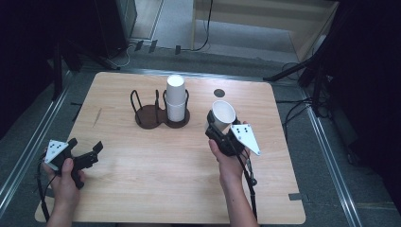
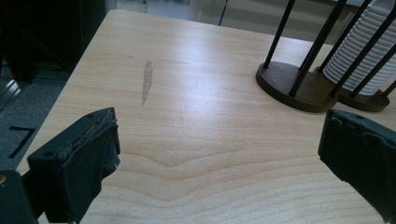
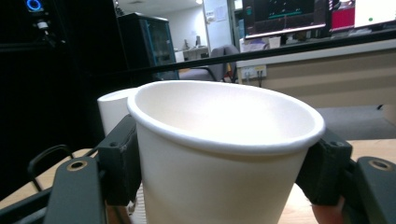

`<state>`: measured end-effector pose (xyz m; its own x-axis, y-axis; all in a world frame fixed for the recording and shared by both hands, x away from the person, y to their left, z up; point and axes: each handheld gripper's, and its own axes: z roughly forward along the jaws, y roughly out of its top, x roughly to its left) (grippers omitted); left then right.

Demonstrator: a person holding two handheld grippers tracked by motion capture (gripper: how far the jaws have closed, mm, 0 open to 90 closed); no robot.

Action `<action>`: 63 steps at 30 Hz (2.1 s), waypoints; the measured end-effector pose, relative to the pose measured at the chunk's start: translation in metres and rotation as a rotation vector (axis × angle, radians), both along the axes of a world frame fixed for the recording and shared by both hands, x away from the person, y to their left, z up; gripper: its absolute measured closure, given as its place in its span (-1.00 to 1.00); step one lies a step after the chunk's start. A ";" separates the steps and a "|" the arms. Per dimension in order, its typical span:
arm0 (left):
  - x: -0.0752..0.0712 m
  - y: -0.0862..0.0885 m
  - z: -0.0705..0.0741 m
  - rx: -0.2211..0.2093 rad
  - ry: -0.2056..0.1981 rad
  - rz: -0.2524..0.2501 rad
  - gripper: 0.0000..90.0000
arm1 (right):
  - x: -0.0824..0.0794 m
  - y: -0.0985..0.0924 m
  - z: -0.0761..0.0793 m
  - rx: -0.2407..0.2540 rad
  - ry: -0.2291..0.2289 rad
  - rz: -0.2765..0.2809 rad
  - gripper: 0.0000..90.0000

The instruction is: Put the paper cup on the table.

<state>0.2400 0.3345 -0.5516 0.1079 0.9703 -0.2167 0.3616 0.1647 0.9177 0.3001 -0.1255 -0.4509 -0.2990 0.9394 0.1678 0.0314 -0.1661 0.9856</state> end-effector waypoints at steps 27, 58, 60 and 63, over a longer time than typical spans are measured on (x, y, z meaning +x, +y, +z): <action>0.001 -0.003 0.000 0.008 0.002 -0.005 -1.00 | 0.052 -0.042 -0.038 -0.066 0.059 -0.055 -0.38; 0.001 -0.003 0.000 0.001 0.010 -0.032 -1.00 | 0.105 -0.067 -0.080 -0.152 0.172 -0.142 -0.40; 0.002 -0.004 0.000 0.001 0.010 -0.033 -1.00 | 0.106 -0.067 -0.081 -0.152 0.177 -0.146 -0.40; 0.001 -0.003 0.000 0.000 0.010 -0.035 -1.00 | 0.108 -0.066 -0.083 -0.158 0.194 -0.145 -0.41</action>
<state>0.2415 0.3313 -0.5516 0.1396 0.9659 -0.2179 0.3764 0.1518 0.9139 0.4078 -0.1911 -0.5338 -0.1363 0.9890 0.0572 0.2091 -0.0277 0.9775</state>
